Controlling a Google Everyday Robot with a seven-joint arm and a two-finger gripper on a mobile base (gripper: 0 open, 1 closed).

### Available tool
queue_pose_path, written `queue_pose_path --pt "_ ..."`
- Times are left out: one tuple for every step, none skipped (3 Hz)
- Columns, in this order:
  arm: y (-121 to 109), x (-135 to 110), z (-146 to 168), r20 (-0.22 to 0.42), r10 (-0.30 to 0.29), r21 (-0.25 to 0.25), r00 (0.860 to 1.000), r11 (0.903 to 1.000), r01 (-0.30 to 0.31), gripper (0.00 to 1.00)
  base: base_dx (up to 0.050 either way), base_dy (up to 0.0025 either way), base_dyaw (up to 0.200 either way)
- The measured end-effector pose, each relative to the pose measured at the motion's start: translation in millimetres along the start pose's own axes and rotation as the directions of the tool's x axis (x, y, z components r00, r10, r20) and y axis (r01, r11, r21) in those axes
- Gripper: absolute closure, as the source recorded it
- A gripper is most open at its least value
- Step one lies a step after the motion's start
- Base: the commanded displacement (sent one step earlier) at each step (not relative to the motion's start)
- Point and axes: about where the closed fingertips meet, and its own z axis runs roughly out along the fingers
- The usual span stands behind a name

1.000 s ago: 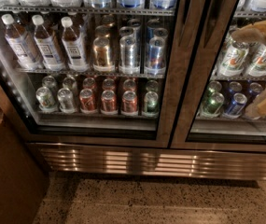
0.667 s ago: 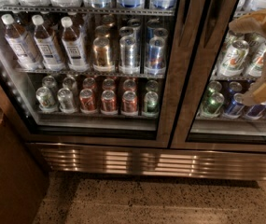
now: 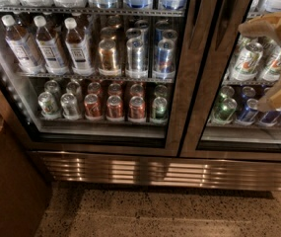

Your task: Open left fridge door

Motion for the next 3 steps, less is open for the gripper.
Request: queue_pose_path --pt "-0.8 5.2 -1.3 0.217 -0.003 -0.062 0.976 0.9979 0.016 0.00 0.000 0.00000 0.000" --pt "-5.0 3.8 -3.8 0.362 0.011 -0.089 0.932 0.9958 0.023 0.00 0.000 0.00000 0.000" --pt "-5.0 3.8 -3.8 0.362 0.011 -0.089 0.932 0.9958 0.023 0.00 0.000 0.00000 0.000"
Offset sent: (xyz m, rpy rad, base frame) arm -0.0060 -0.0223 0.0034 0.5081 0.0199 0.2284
